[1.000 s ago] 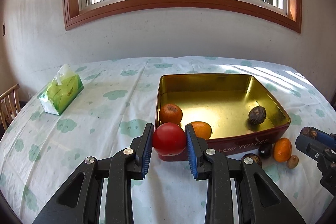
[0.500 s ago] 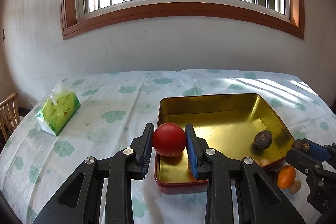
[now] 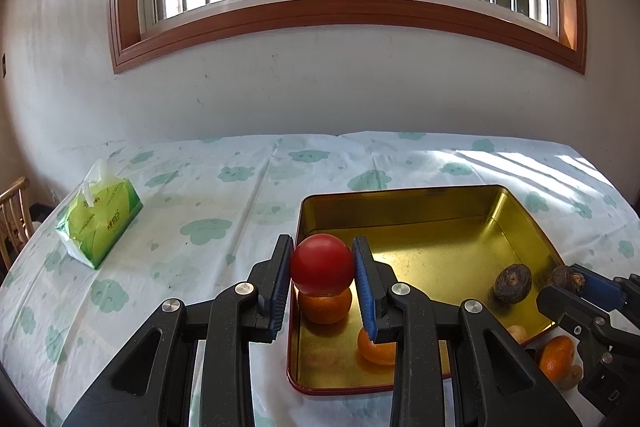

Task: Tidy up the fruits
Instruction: 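Carry both fruits over the tin and open both tools to release them inside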

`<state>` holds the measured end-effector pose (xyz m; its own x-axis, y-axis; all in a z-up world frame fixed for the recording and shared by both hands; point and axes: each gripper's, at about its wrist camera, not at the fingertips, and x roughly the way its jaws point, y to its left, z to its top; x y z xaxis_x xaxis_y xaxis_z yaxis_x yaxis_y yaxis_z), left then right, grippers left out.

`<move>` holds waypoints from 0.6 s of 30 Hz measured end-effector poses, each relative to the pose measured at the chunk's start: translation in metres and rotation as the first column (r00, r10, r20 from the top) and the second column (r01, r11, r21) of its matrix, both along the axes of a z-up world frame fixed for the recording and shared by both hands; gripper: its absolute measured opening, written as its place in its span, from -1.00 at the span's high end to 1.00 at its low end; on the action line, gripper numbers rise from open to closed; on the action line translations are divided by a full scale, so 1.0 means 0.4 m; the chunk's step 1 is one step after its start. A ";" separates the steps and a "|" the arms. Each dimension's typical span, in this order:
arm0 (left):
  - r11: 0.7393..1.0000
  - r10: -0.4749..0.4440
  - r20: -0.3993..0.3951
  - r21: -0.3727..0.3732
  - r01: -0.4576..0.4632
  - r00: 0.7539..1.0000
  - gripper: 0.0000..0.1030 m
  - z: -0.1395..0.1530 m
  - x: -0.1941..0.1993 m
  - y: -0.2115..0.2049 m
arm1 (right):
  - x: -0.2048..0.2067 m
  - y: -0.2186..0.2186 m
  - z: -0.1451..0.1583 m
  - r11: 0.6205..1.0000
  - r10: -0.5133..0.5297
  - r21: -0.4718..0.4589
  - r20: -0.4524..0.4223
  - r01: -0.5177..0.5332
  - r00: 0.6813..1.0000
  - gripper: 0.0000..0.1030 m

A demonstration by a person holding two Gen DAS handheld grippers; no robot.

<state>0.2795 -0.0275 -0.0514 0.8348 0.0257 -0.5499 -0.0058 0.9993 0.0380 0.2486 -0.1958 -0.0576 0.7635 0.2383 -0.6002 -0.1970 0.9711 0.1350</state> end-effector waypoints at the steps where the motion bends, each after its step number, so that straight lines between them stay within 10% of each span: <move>1: 1.000 -0.001 0.000 0.001 0.001 1.000 0.40 -0.001 0.003 -0.001 | 0.004 0.002 -0.001 1.000 0.001 0.001 0.000 -0.001 1.000 0.33; 18: 1.000 -0.002 -0.019 -0.016 0.002 1.000 0.40 -0.024 0.046 0.010 | 0.045 0.009 -0.022 1.000 0.009 0.001 -0.013 -0.009 1.000 0.33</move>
